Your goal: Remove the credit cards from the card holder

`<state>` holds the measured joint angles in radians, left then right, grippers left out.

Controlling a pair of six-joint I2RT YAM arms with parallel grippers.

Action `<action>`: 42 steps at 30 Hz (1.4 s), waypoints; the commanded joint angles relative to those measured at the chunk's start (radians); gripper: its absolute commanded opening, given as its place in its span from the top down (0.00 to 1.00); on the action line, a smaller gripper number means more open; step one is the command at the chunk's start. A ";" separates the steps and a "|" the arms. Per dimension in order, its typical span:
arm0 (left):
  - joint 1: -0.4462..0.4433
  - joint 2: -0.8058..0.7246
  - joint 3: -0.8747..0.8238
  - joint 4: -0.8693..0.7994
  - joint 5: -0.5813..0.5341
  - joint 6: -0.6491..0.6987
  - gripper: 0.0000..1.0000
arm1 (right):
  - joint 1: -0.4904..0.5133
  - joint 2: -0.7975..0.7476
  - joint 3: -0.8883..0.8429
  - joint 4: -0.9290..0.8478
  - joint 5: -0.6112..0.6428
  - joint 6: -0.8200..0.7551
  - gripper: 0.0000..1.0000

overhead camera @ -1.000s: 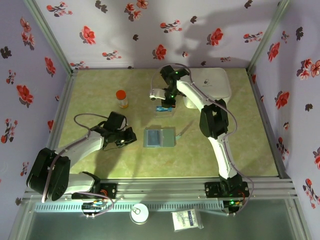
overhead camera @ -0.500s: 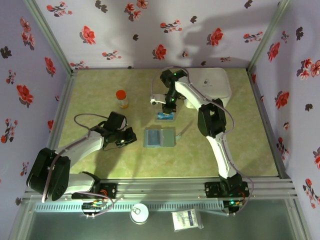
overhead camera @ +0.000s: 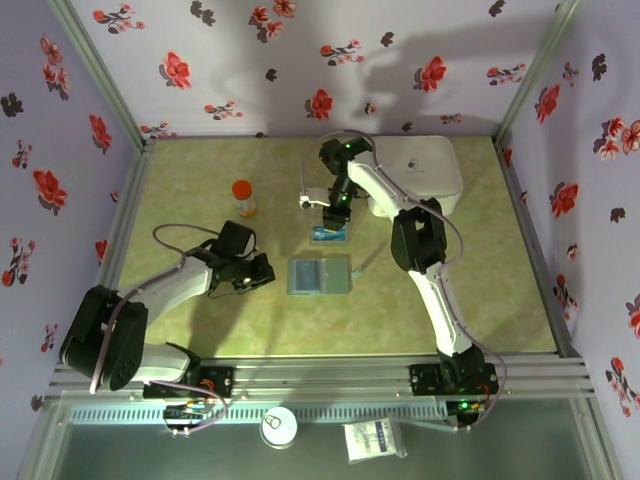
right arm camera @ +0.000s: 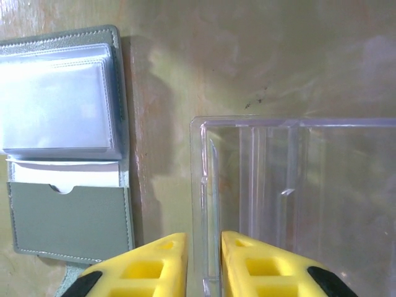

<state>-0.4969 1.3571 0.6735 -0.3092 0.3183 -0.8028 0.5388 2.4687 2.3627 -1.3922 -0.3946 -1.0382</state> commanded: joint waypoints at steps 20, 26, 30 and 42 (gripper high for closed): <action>-0.017 0.124 0.116 0.038 0.057 0.021 0.94 | -0.008 -0.452 -0.571 0.590 0.020 0.647 0.74; -0.036 0.170 0.134 0.061 0.067 0.020 0.94 | 0.038 -0.609 -0.917 0.907 0.124 1.078 0.75; -0.042 0.203 0.151 0.059 0.081 0.032 0.94 | 0.095 -0.675 -1.093 1.091 0.177 1.380 0.75; -0.061 0.276 0.157 0.087 0.088 0.029 0.95 | 0.217 -0.729 -1.297 1.237 0.141 1.817 0.78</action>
<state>-0.5499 1.6123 0.8093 -0.2344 0.3931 -0.7967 0.7509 1.7714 1.0988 -0.2218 -0.2333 0.6052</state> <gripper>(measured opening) 0.051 0.220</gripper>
